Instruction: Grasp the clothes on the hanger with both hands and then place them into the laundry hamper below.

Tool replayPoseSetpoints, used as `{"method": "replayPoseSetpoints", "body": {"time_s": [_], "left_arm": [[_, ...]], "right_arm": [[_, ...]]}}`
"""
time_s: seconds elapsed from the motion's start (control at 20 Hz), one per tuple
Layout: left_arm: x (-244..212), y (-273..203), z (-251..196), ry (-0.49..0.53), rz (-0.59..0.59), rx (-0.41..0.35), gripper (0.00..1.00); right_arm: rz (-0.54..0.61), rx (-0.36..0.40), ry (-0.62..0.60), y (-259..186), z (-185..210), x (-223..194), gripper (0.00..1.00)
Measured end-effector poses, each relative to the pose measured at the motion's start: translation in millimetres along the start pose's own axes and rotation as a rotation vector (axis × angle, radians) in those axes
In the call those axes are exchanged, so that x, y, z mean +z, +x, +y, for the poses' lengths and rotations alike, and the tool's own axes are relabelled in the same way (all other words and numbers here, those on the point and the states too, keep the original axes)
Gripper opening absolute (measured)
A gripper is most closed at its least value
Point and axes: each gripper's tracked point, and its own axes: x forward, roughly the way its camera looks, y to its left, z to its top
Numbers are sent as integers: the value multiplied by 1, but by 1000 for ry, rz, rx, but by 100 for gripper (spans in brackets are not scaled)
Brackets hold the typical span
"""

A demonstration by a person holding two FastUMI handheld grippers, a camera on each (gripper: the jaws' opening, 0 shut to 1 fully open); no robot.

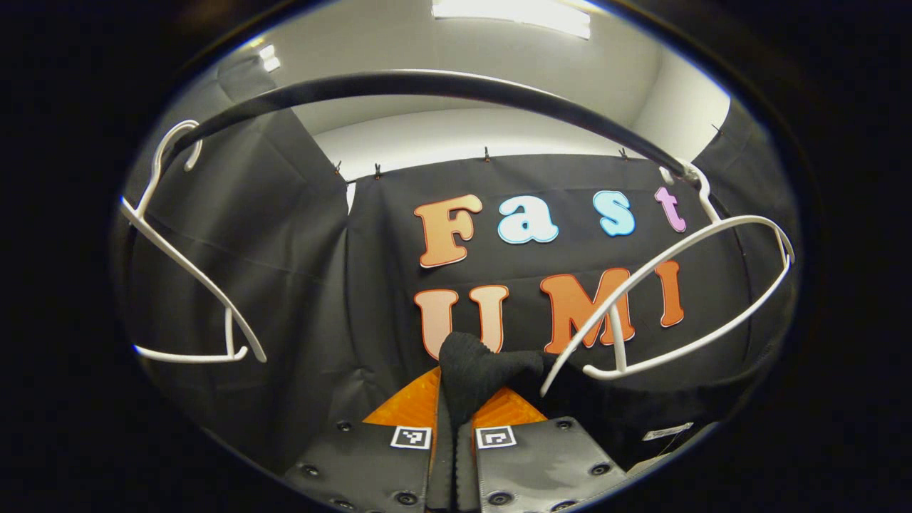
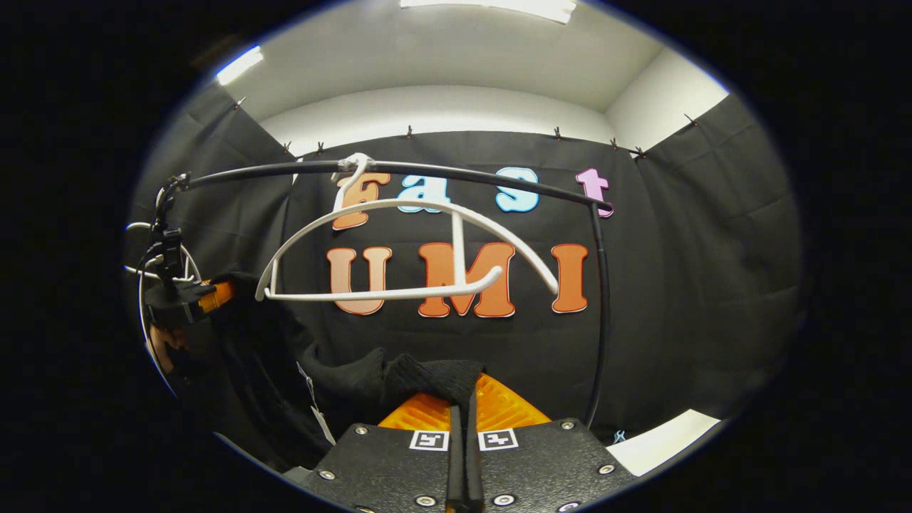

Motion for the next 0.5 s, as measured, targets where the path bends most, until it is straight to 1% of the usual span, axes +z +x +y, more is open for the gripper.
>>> {"method": "replayPoseSetpoints", "body": {"time_s": [0.15, 0.3, 0.5], "left_arm": [[-23, -11, 3, 13, 45, -3, 9], [-44, -29, 0, -24, 102, -16, 9], [-66, -48, 0, -18, 152, -27, 9]], "right_arm": [[43, 24, 15, -1, 11, -21, 1], [84, 47, 36, -1, 26, -40, 1], [127, 84, 26, -9, 45, -59, 1]]}}
